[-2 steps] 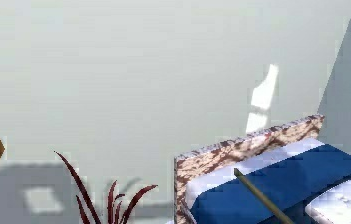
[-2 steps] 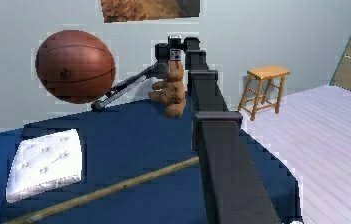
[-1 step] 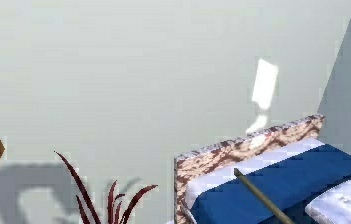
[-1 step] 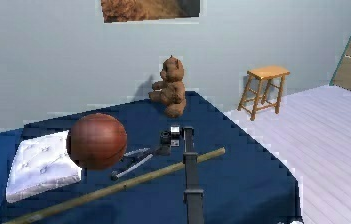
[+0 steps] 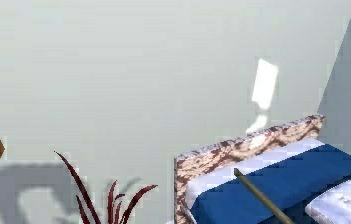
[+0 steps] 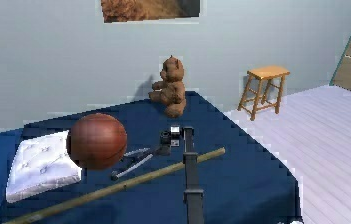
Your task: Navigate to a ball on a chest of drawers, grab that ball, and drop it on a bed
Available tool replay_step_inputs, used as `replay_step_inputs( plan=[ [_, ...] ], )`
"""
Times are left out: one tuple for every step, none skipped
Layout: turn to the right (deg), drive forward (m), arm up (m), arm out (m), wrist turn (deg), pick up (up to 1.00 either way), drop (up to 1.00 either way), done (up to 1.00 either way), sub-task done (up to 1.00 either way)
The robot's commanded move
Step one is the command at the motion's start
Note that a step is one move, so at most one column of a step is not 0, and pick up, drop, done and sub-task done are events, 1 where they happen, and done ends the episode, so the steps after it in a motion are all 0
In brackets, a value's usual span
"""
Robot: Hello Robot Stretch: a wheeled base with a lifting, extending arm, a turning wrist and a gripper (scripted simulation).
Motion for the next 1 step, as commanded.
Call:
replay_step_inputs(
  plan=[
    [0.0, 0.00, 0.00, 0.00, 0.0, 0.00, 1.00, 0.00, 0.00]
  ],
)
